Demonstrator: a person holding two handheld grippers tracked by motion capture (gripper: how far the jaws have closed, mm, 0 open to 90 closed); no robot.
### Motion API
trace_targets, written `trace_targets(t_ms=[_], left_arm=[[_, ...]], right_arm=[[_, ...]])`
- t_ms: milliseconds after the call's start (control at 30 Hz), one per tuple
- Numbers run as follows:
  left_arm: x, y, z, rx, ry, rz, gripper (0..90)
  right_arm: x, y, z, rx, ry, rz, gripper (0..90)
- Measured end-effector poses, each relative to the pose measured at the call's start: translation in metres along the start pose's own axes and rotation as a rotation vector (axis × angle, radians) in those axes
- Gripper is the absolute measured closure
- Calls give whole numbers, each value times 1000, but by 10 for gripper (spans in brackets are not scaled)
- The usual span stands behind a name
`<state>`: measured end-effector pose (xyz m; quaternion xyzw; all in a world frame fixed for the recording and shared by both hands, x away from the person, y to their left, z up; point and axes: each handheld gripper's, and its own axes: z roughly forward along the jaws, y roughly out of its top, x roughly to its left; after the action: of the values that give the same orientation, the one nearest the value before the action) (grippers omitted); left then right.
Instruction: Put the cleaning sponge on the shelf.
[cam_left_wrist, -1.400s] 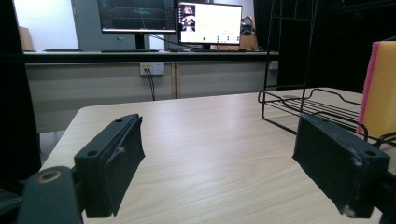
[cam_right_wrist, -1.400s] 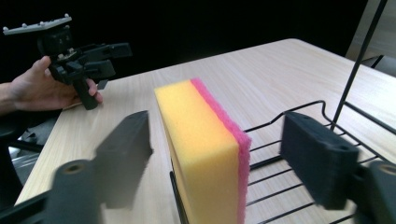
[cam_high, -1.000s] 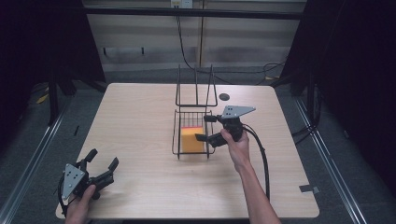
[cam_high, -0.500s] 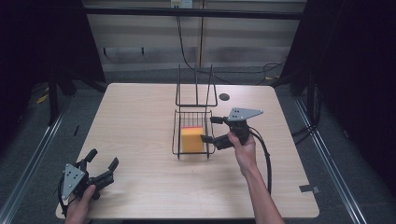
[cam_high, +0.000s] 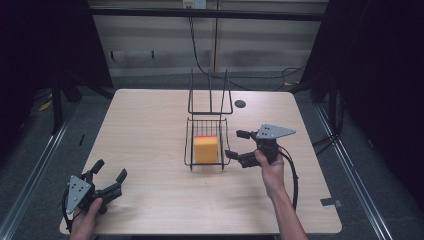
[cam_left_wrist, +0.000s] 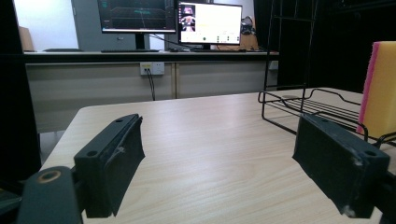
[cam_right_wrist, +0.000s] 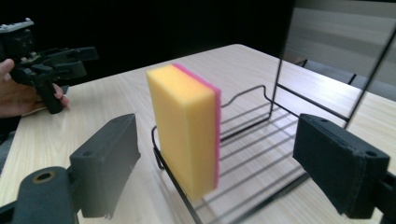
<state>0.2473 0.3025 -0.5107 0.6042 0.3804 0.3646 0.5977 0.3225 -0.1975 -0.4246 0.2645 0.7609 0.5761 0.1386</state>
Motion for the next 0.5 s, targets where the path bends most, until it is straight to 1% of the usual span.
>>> trace_targets(t_ms=[100, 133, 167, 400, 467, 500], left_arm=[[0, 0, 0, -2, 1, 0, 156], [0, 0, 0, 1, 4, 6, 156], [0, 0, 0, 0, 0, 0, 156], [0, 0, 0, 0, 0, 0, 156], [0, 0, 0, 0, 3, 6, 156], [0, 0, 0, 0, -1, 0, 156]], right_arm=[[0, -5, -7, -5, -17, 15, 137], [1, -7, -11, -6, -19, 16, 137], [1, -7, -11, -6, -19, 16, 137], [7, -13, -23, 3, -47, 16, 137], [8, -15, -26, 5, -49, 25, 137], [9, -17, -29, 5, -55, 27, 137]])
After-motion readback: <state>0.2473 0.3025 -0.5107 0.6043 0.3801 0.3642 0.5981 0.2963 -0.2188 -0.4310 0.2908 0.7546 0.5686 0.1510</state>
